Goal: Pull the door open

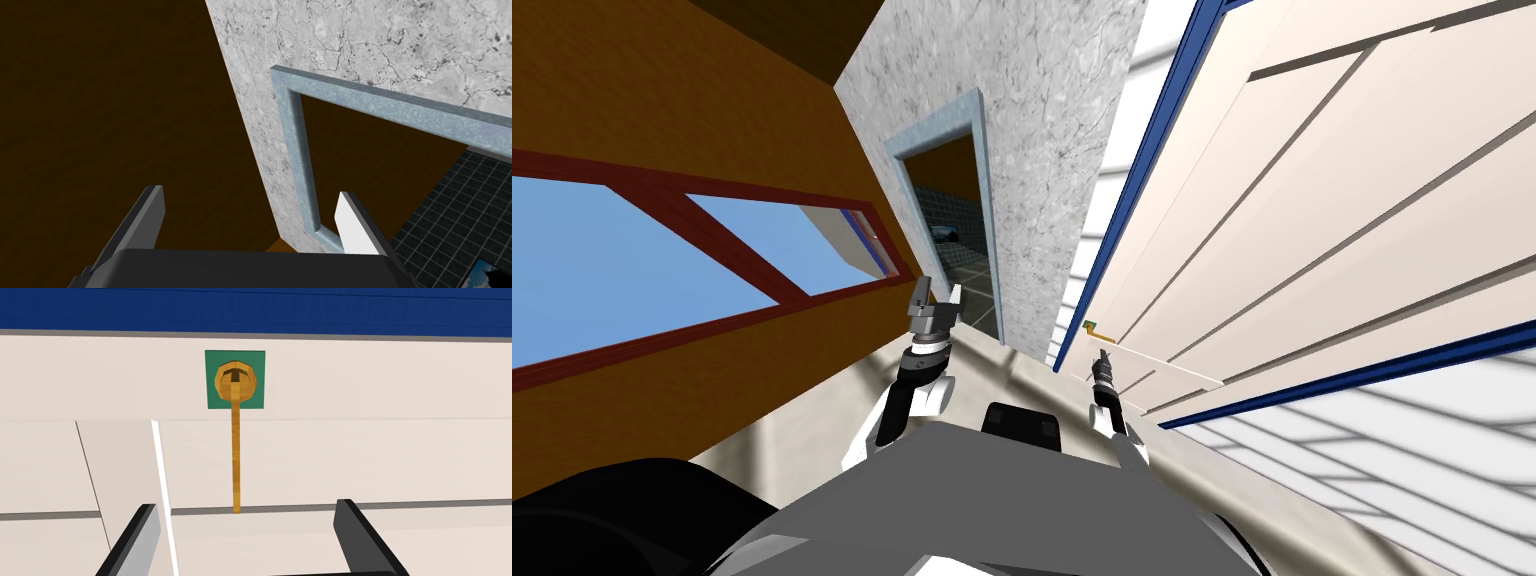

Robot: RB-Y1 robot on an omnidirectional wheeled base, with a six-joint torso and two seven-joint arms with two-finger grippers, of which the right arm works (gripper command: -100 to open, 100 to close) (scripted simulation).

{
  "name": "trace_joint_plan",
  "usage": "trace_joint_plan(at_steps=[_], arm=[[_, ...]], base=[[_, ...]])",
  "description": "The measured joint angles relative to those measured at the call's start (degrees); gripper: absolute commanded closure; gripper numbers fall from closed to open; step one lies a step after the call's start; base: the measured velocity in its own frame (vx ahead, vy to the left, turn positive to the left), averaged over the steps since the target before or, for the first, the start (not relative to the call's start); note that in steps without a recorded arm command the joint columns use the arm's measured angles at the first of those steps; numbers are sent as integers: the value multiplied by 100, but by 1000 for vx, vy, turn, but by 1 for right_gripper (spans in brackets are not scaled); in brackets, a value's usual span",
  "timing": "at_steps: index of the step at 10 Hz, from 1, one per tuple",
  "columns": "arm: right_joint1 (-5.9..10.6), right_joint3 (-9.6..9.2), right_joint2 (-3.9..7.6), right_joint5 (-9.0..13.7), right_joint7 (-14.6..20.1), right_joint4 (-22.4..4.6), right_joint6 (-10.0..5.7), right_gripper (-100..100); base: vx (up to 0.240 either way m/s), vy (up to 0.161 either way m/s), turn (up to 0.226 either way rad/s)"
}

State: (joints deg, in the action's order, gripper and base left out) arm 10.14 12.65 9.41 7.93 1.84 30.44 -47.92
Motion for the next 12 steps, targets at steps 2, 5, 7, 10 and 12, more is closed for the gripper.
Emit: trace_joint_plan(at_steps=[2, 5, 7, 10, 12], arm=[[-22, 15, 65, 13, 52, -71, -48, -100], [-58, 58, 193, 50, 179, -189, -160, -100], [-158, 92, 272, 78, 250, -197, -187, -100], [-252, 140, 438, 120, 390, -201, -202, -100], [-333, 161, 477, 137, 437, -98, -182, 100]], base=[[163, -8, 98], [163, -18, 71], [145, -19, 86], [150, -27, 75], [30, -5, 2]])
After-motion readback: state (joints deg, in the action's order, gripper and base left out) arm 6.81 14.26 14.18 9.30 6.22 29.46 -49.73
